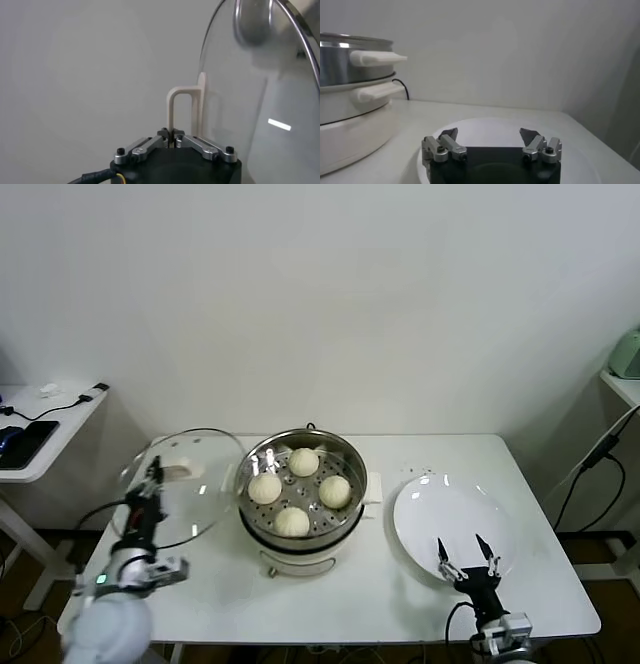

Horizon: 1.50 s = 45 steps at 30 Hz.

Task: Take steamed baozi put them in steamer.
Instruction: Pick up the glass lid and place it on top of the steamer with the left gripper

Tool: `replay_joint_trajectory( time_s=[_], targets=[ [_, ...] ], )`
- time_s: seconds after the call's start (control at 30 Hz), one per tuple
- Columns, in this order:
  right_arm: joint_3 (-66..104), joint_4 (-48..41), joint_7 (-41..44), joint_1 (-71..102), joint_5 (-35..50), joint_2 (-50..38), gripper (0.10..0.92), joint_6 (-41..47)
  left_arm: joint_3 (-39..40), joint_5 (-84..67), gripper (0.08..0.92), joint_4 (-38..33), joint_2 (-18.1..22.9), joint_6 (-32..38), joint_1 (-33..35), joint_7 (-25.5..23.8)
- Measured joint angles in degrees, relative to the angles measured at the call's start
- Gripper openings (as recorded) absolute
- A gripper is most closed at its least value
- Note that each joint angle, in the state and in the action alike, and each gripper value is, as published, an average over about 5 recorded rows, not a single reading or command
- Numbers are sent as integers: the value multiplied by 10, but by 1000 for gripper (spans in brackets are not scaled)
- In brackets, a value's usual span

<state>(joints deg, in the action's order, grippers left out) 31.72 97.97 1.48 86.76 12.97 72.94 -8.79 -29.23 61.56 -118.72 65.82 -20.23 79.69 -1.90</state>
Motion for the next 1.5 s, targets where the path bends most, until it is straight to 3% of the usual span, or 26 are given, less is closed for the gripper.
replay_joint_trajectory(
  time_s=[0.33,0.67,0.97,1.5],
  targets=[
    [-3,-13,-6,0,-7,7,823,-21,170,135,133,-22,63,-109,-69,-72],
    [-1,-21,-12,1,-7,12,823,-35,278,219,133,19,133,-166,-131,-98],
    [6,-24,-19,6,-7,14,823,-45,313,251,133,74,163,-185,-163,-99],
    [10,-30,-29,-4,-9,19,823,-56,316,264,133,125,162,-188,-186,-95]
  ],
)
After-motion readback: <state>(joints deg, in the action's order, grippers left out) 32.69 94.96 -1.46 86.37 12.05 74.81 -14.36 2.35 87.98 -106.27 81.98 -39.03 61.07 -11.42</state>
